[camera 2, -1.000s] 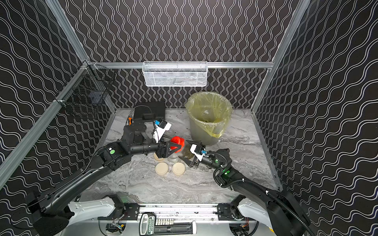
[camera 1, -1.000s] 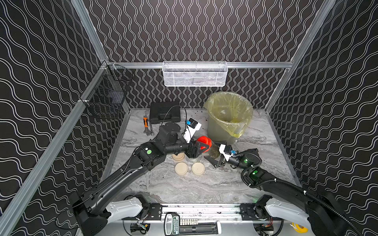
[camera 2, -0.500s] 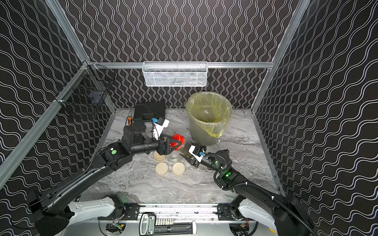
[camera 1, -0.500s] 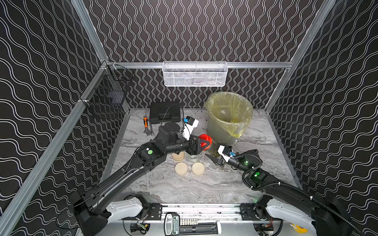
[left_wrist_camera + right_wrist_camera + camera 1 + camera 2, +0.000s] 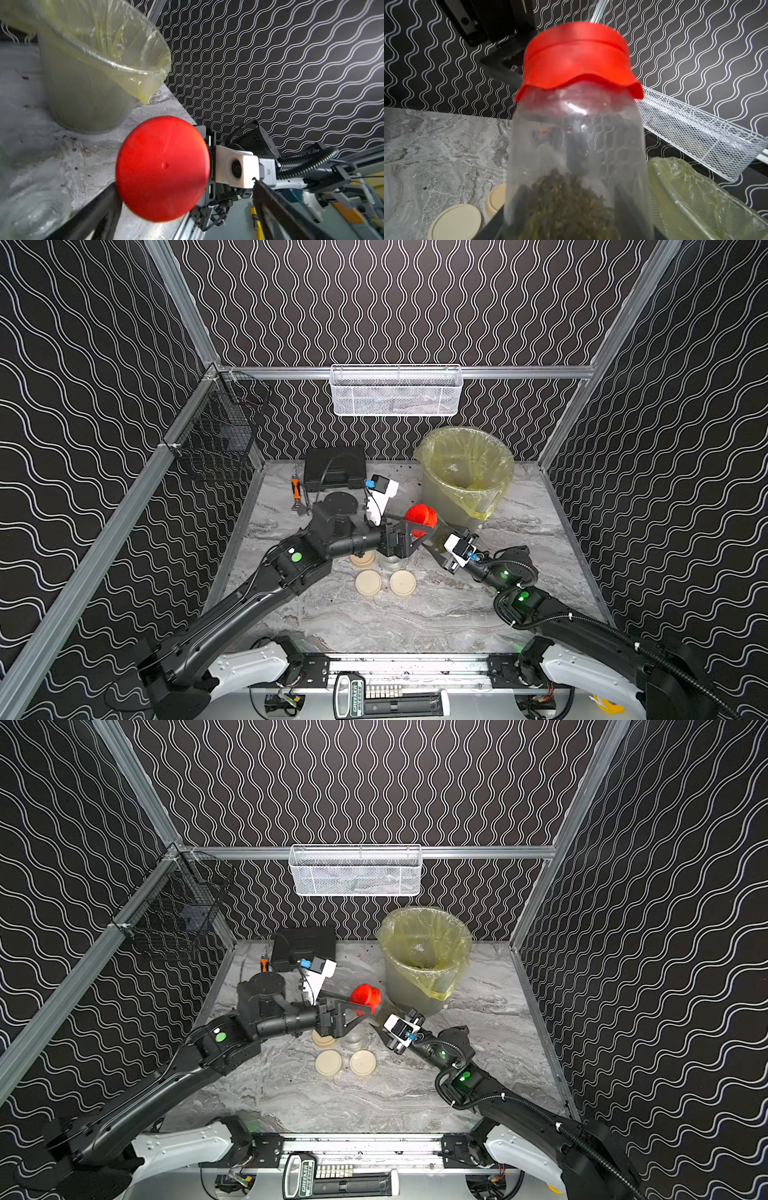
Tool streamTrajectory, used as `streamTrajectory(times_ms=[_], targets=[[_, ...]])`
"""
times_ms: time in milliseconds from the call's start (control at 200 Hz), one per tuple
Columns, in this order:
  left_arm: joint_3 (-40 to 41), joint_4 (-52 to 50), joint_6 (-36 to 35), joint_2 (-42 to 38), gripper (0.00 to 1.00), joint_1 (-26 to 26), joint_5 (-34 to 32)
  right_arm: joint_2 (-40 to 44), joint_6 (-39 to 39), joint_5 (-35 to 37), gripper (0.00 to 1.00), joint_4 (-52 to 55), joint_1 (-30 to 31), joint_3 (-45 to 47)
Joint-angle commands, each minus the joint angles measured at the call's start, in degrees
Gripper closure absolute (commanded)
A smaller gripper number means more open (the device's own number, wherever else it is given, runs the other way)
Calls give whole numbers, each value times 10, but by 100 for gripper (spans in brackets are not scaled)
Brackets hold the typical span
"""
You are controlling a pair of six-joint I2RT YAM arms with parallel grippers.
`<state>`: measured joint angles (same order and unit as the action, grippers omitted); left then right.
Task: Empty moldy tea leaves from jars
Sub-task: Pick up the jar from the center of the board, then unscrew the lid from the jar.
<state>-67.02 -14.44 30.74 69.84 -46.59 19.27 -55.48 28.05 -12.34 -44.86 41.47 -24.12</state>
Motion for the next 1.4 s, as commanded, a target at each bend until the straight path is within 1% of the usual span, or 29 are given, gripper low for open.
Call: streamTrajectory(times_ms=[0, 50, 140, 230, 335, 485, 530, 596, 691, 741, 801, 886, 986, 1036, 1071, 1126, 1176, 1221, 1286, 1341, 1396], targets=[[-12, 26, -189, -27, 1, 0, 35, 10, -21, -47, 48, 5, 1, -9], [-28, -9, -256, -33, 1, 0, 40, 18, -28, -66, 48, 20, 1, -13], [-71, -91, -350, -19, 1, -1, 47, 32, -34, -99, 48, 49, 1, -23], [-110, -157, -410, 9, 1, -1, 86, 41, -43, -128, 49, 62, 1, -28], [-123, -178, -430, 26, 1, 0, 102, 48, -48, -154, 49, 68, 1, -32], [-105, -147, -415, 23, 2, 0, 115, 51, -46, -175, 49, 91, 1, -42], [-97, -132, -406, 20, 7, 0, 109, 53, -46, -176, 49, 91, 1, -40], [-86, -118, -398, 14, 21, -1, 102, 53, -46, -175, 49, 91, 1, -38], [-75, -111, -386, 13, 38, 0, 106, 54, -46, -177, 49, 91, 1, -37], [-73, -109, -378, 17, 45, 0, 109, 53, -49, -178, 49, 88, 1, -35], [-73, -109, -368, 23, 49, 0, 109, 52, -50, -179, 49, 86, 1, -37], [-71, -96, -343, 28, 50, 0, 110, 50, -50, -174, 49, 84, 0, -37], [-71, -68, -280, 31, 49, 0, 102, 48, -43, -138, 49, 75, 1, -35], [-73, -57, -229, 37, 49, 0, 93, 49, -34, -104, 48, 63, 1, -30], [-73, -50, -179, 40, 50, 0, 82, 46, -25, -75, 48, 51, 2, -26], [-70, -48, -100, 45, 49, 0, 38, 38, 2, -31, 48, 30, 3, -19], [-70, -64, -17, 51, 44, 0, -5, 28, 31, 15, 49, 12, 8, -14], [-71, -78, 28, 54, 44, -1, -29, 19, 66, 52, 49, 3, 14, -13], [-62, -65, 61, 52, 41, 0, -32, 3, 121, 112, 49, -11, 30, -11], [-51, -44, 80, 46, 33, -1, -32, -9, 157, 148, 49, -31, 42, -9], [-48, -31, 82, 41, 26, -1, -38, -15, 172, 163, 49, -46, 48, -6]])
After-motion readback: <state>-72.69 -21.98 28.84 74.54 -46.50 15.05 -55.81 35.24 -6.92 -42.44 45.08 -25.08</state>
